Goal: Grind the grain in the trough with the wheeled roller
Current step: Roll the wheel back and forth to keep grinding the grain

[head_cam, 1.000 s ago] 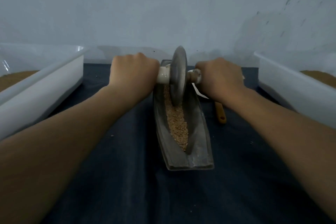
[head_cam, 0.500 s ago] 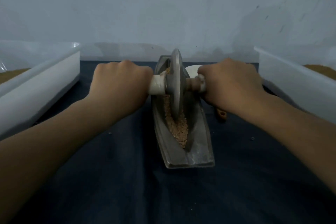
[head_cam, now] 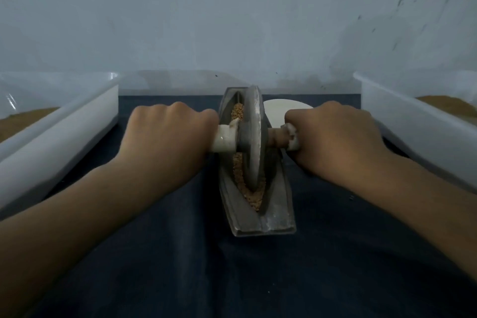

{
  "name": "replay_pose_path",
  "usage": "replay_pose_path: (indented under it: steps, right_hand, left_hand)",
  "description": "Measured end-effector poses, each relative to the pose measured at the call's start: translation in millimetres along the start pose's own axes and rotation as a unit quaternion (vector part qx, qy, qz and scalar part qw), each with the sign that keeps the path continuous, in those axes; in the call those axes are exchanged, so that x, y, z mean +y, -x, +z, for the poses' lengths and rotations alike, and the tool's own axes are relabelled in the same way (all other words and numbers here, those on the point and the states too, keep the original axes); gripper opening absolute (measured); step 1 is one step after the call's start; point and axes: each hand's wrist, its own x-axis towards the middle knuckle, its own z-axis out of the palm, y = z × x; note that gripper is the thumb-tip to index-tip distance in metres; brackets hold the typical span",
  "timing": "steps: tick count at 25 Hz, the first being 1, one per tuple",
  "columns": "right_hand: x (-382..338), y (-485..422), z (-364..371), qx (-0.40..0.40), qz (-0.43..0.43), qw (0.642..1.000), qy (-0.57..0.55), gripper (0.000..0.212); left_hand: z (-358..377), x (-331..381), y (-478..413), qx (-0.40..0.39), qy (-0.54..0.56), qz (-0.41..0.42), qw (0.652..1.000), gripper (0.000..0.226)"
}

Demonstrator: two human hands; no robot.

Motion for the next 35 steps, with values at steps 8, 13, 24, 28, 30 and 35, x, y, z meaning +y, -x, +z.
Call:
replay_pose_path:
  steps: [8,13,24,28,30,35]
  right_hand:
    - [-1,-70,48,-0.050,0.042,0.998,-0.020,0.014]
    - [-3,-57,37,-0.053,0.033,0.998,-0.017,0.020]
    - [2,-61,40,-0.063,0.023,0.998,-0.014,0.012]
    - [-2,-63,48,-0.104,0.079,0.990,-0.057,0.009]
    - [-2,-43,33,-0.092,0.072,0.992,-0.053,0.014]
    - [5,-4,-9,-0.016,-0.035,0.999,-0.023,0.026]
  left_hand:
    - [55,0,-56,-0.043,0.009,-0.079,0.996,0.006]
    - [43,2,-37,-0.026,0.017,-0.075,0.997,0.014]
    - [42,6,-32,-0.028,-0.002,-0.074,0.997,0.013]
    - [35,7,-59,-0.038,-0.018,-0.060,0.997,0.012]
    - [23,8,-40,-0.036,-0.011,-0.047,0.998,0.008]
    - [7,0,10,0.023,0.012,-0.027,0.999,0.049]
